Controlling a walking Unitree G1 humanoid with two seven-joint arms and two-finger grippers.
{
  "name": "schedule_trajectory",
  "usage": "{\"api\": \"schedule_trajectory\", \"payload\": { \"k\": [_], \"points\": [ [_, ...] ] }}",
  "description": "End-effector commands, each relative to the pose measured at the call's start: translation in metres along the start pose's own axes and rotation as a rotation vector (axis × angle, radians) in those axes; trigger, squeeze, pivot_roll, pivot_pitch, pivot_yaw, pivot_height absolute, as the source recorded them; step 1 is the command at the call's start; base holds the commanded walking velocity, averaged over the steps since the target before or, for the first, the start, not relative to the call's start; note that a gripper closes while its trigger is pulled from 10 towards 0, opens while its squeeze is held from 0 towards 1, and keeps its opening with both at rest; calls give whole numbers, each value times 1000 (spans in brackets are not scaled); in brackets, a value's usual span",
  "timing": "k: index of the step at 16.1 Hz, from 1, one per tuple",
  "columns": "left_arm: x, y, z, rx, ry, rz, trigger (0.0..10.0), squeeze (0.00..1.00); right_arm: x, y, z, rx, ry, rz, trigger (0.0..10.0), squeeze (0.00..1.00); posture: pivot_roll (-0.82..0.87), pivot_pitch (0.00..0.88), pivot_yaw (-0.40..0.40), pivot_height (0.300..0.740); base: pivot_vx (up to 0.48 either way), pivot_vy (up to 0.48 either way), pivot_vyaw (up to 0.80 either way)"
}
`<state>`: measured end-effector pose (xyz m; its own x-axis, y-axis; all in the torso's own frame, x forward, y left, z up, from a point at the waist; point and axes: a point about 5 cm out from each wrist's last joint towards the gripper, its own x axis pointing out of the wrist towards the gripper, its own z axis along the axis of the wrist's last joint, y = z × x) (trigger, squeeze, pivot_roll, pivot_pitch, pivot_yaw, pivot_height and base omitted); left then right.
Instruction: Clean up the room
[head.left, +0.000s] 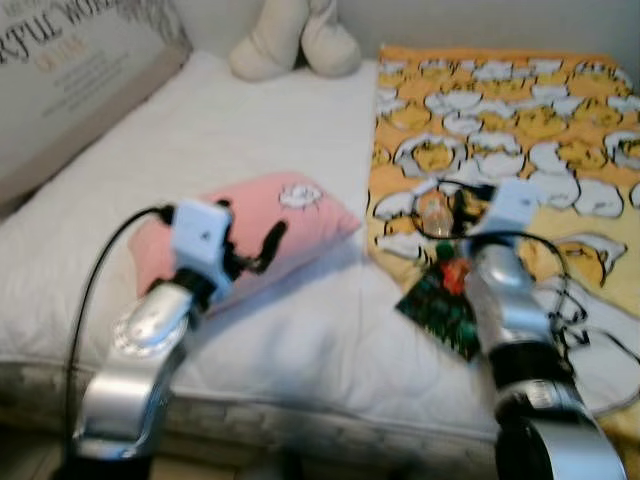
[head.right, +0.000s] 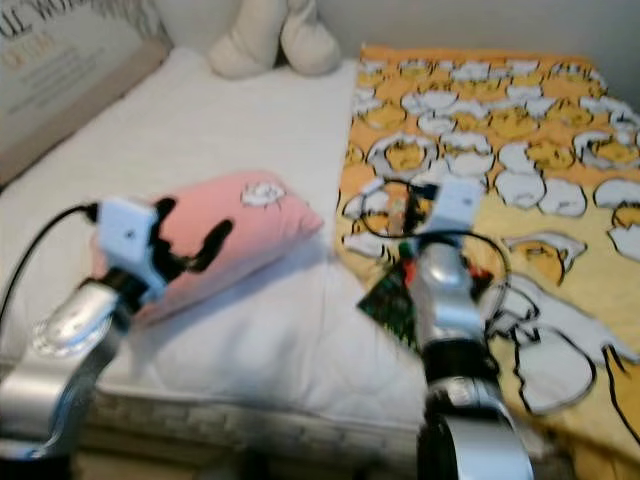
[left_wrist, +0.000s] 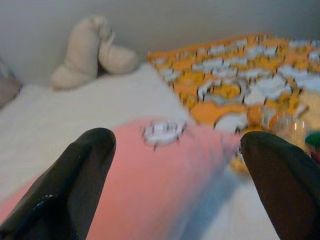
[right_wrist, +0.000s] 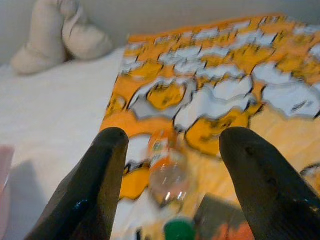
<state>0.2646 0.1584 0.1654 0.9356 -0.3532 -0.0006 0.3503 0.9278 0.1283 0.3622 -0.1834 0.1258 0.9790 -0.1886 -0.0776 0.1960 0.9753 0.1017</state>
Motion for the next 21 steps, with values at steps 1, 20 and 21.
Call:
{"api": "schedule_trajectory", "payload": {
  "k": [1, 20, 21],
  "points": [
    [-5, 1, 3, -2, 3, -6, 10000, 0, 4, -4, 0, 12, 8, -16, 10000, 0, 112, 109, 77, 714, 0, 0, 0],
    [-44, 1, 11, 22, 104, 40, 10000, 0, 21, -32, -14, -16, 220, -153, 3922, 0, 236, 218, 55, 714, 0, 0, 0],
    [-44, 1, 11, 22, 104, 40, 10000, 0, 21, -32, -13, -16, 219, -150, 0, 0, 232, 218, 54, 714, 0, 0, 0]
  ]
}}
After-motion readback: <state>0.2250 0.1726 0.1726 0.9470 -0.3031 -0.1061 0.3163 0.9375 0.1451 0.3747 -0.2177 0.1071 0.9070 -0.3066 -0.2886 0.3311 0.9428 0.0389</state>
